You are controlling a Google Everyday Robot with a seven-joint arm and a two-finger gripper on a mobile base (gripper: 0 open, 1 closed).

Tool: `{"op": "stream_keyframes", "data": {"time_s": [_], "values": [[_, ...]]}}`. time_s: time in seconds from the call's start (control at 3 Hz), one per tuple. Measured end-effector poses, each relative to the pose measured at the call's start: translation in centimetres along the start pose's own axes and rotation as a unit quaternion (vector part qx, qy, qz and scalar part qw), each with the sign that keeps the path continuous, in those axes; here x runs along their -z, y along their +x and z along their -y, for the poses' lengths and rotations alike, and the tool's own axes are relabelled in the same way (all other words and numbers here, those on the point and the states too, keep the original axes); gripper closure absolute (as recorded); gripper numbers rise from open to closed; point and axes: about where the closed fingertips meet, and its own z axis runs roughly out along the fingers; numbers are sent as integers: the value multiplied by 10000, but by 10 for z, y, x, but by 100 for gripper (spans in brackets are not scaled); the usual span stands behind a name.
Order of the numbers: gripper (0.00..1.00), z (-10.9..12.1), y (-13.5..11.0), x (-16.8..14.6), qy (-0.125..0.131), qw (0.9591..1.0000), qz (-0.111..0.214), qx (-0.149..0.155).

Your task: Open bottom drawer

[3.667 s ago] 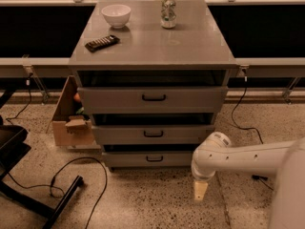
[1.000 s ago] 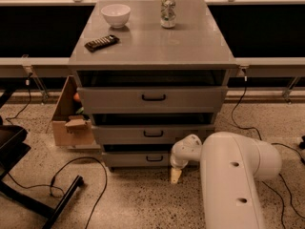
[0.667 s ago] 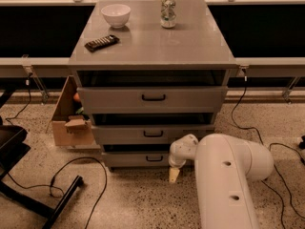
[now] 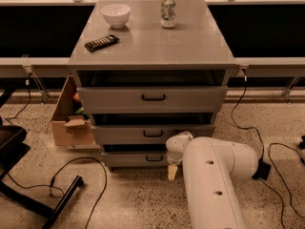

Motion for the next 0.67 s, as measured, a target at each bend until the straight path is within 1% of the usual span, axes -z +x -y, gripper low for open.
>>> {"op": "stream_keyframes", "data": {"time_s": [0.33, 0.67], "values": [[0, 11, 4, -4, 1, 9999, -119, -91], [0, 15, 5, -6, 9, 9998, -155, -158]]}}
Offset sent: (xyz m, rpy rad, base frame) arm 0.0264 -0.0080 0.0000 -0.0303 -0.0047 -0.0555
